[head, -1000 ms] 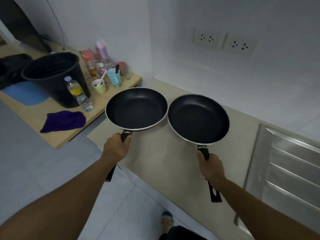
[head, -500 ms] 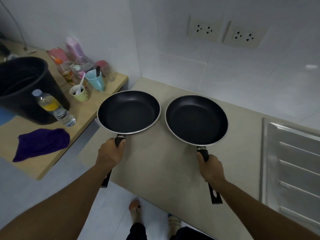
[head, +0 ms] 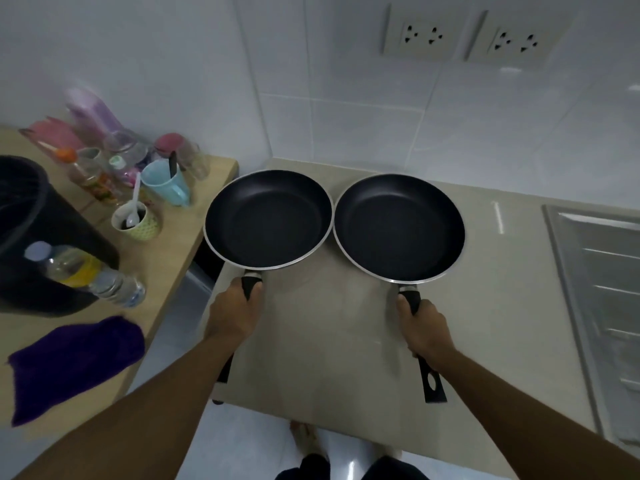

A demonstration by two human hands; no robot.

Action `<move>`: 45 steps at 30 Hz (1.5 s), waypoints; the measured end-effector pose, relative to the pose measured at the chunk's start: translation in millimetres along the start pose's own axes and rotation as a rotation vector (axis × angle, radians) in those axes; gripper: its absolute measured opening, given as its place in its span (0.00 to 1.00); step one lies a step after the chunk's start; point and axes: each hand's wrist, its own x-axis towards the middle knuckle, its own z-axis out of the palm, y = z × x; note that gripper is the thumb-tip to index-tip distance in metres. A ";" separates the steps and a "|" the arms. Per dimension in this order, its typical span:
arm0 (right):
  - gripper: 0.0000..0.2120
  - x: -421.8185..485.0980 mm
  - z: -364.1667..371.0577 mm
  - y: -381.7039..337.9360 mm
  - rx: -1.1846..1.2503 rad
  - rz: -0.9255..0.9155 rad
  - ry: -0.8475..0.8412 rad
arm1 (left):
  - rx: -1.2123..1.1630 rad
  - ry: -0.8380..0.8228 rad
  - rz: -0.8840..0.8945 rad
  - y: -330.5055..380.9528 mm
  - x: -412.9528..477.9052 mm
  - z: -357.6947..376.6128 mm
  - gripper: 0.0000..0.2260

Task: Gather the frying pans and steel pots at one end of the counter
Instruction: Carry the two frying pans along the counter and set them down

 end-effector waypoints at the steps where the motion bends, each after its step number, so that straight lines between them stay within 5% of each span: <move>1: 0.26 0.0 5.6 -3.6 0.003 0.016 0.002 | 0.007 -0.008 0.014 -3.0 7.7 -1.2 0.21; 19: 0.25 20.7 51.2 -66.0 0.031 0.141 0.041 | 0.110 -0.072 0.116 -19.4 101.4 -3.6 0.29; 45: 0.30 29.3 58.6 -72.2 -0.043 0.149 0.017 | 0.337 -0.164 0.135 -14.6 123.2 -16.2 0.25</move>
